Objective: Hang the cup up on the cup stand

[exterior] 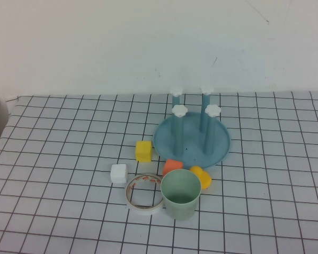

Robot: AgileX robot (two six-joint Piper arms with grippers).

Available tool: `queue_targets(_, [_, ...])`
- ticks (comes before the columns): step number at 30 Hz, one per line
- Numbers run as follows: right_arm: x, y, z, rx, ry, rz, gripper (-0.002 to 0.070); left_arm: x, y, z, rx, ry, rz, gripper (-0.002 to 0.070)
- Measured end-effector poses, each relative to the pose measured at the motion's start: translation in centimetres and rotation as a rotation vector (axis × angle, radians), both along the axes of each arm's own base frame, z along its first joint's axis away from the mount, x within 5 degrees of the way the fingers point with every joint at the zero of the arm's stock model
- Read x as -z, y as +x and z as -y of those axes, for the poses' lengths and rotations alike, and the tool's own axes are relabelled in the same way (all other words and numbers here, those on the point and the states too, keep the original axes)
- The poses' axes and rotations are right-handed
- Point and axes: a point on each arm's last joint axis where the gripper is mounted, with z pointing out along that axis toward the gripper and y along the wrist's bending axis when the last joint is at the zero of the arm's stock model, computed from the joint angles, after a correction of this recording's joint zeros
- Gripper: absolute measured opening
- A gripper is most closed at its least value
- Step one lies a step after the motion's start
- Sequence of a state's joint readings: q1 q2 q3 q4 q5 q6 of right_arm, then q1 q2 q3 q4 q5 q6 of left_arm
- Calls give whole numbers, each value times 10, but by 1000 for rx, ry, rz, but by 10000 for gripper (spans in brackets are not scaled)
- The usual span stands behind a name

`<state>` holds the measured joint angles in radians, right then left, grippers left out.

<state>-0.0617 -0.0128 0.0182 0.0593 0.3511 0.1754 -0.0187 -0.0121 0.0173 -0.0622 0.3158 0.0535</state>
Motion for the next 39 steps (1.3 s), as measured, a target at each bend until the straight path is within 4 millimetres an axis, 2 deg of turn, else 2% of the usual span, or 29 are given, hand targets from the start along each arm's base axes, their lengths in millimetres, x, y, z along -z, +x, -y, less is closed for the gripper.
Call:
queue_targets(35, [0,0,1,0,-30,0,0,0,0,0,0,0,0,-2])
queue_targets(39, [0,0,1,1,-30,0,0,0,0,-2,-5,62,1,-2])
